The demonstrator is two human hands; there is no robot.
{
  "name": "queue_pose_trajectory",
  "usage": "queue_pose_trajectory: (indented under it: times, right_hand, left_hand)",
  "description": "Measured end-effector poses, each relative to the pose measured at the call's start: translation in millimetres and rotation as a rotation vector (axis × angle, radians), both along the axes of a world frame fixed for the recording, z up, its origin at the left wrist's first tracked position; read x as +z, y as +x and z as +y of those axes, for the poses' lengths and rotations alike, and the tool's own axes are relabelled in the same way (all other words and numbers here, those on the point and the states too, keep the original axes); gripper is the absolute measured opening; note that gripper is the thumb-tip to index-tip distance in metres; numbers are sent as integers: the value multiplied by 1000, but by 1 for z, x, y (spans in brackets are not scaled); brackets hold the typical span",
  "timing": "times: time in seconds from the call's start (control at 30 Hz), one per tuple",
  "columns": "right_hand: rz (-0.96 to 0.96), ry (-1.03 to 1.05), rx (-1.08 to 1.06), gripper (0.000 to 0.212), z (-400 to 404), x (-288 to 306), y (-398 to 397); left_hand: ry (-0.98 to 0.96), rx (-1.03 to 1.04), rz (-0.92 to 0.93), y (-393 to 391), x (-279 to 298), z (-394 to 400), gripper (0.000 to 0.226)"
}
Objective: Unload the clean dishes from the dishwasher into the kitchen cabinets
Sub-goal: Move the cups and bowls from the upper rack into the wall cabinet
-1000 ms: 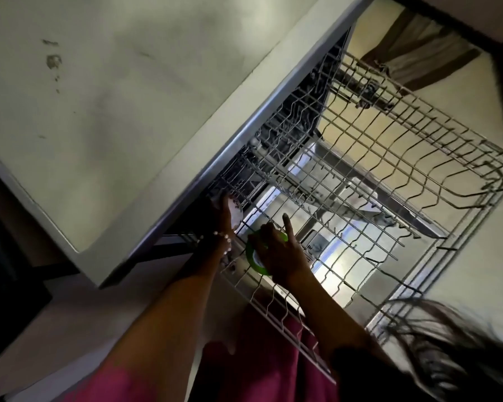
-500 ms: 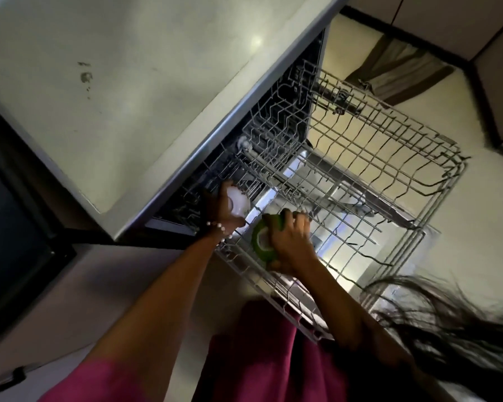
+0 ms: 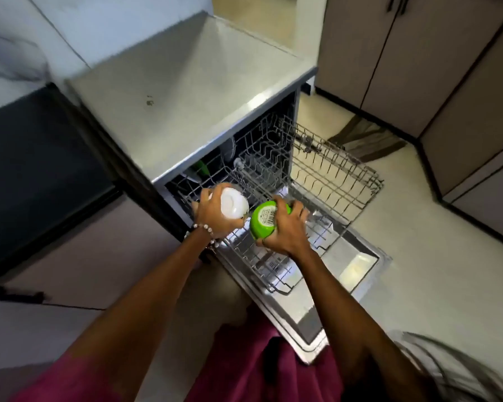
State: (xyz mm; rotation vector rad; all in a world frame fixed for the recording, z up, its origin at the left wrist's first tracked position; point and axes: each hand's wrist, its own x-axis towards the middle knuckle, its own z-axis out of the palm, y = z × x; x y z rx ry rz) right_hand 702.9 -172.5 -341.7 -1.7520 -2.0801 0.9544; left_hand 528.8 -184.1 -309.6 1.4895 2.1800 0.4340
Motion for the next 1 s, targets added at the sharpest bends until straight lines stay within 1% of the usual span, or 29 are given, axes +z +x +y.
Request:
queue_pose_trajectory:
  times: [0.1,0.2,0.33,0.4,0.5,0.57,0.67,0.8,0.87,1.0]
  right_hand:
    - [36,43,60,104,-9,48,1]
    - [85,83,100,106,-13,95,-7]
    - [162,163,211,110,-21,164,-42]
    - [219,188,260,114,-23,191,-60]
    - [302,214,375,118,-33,237,-115]
    - [383,234,425,115,-38,267,-157]
    - [545,254,475,101,-40,306,-217]
    - [679,261,555,85,-39,357,-303]
    - [729,284,582,81,-39,381,-339]
    - [794,359,611,79,-38,430,-407]
  left_hand:
    - [64,31,-48,-5,41,-32,107]
    - [187,49,-47,-21,82,-55,111]
    - [321,211,-147,-60,142,-86,114]
    - [370,272,-179,-79,167,-94,108]
    - [492,375,-185,-127,213,-120,97]
    - [568,425,-165,-163,243,-135,92]
    - [667,495,-166,-218,284,-151,86]
    - [795,571,-91,-300,336,-176,85]
    - [864,568,-65,-337,362,-189,85]
    - [979,589,26,-404,424,-213,74]
